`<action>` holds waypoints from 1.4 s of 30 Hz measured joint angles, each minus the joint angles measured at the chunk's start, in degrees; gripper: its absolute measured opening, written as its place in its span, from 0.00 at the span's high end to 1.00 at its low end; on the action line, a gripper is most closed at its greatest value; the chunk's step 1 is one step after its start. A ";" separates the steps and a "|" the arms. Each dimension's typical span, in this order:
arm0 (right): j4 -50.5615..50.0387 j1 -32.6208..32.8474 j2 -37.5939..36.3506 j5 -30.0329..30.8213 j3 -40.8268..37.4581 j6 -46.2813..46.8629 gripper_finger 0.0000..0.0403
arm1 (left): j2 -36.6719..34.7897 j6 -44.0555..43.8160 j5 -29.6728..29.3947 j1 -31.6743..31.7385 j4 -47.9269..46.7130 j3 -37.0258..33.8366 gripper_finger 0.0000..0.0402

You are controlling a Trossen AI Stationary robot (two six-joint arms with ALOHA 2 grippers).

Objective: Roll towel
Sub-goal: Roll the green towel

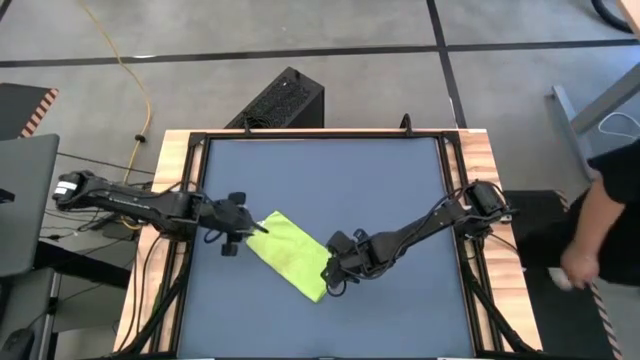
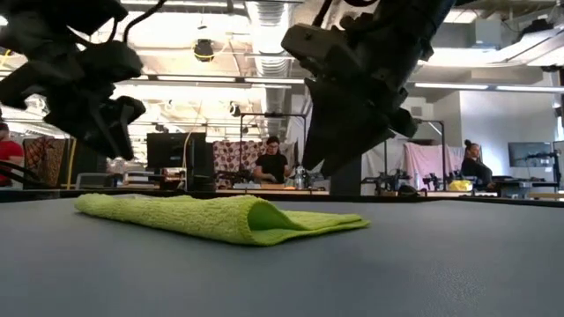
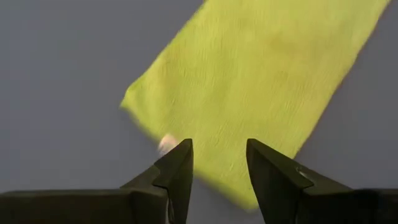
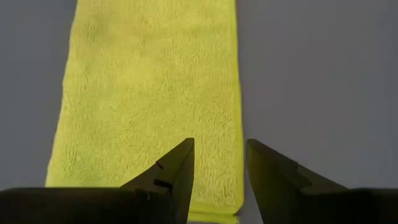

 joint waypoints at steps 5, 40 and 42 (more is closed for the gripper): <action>0.60 0.28 -0.02 1.62 -3.25 3.46 0.58 | 8.13 -8.52 -0.54 -1.71 9.66 -1.94 0.65; 10.62 10.08 -0.20 -0.05 -3.39 -30.46 0.58 | 28.80 4.19 14.34 -1.27 16.13 15.44 0.65; 10.23 9.87 -0.20 -0.04 -3.41 -38.03 0.58 | 30.69 3.41 11.28 -7.55 19.19 15.36 0.65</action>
